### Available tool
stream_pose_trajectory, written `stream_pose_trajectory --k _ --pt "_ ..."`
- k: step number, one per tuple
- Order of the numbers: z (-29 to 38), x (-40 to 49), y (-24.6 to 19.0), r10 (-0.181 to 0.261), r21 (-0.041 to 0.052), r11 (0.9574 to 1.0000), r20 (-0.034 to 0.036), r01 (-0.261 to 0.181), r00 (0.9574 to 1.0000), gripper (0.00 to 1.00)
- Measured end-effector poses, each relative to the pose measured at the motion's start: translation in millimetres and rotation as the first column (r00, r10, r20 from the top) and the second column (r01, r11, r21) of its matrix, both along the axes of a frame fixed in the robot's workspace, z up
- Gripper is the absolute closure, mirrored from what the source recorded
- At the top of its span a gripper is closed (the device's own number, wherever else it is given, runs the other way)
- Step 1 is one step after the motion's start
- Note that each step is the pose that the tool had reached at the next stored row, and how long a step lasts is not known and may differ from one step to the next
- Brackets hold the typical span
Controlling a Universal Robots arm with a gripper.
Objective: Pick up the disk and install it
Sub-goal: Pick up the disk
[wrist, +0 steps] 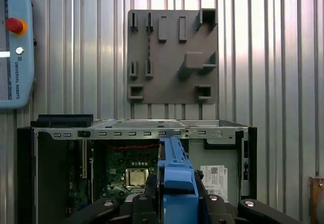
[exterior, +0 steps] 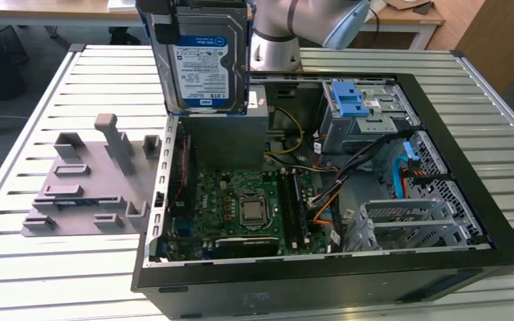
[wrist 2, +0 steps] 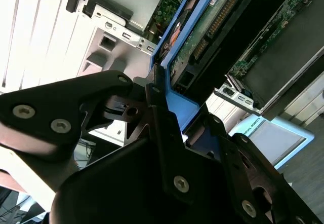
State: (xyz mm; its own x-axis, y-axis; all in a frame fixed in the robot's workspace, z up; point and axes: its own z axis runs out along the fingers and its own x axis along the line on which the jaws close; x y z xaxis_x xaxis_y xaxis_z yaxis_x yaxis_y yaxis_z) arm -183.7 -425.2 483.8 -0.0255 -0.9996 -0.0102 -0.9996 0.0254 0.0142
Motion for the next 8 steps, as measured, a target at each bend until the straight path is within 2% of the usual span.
stream_pose_trajectory --k 8 --pt "-0.3 14.5 -0.5 0.000 -0.0001 1.0000 -0.0001 0.000 1.0000 0.64"
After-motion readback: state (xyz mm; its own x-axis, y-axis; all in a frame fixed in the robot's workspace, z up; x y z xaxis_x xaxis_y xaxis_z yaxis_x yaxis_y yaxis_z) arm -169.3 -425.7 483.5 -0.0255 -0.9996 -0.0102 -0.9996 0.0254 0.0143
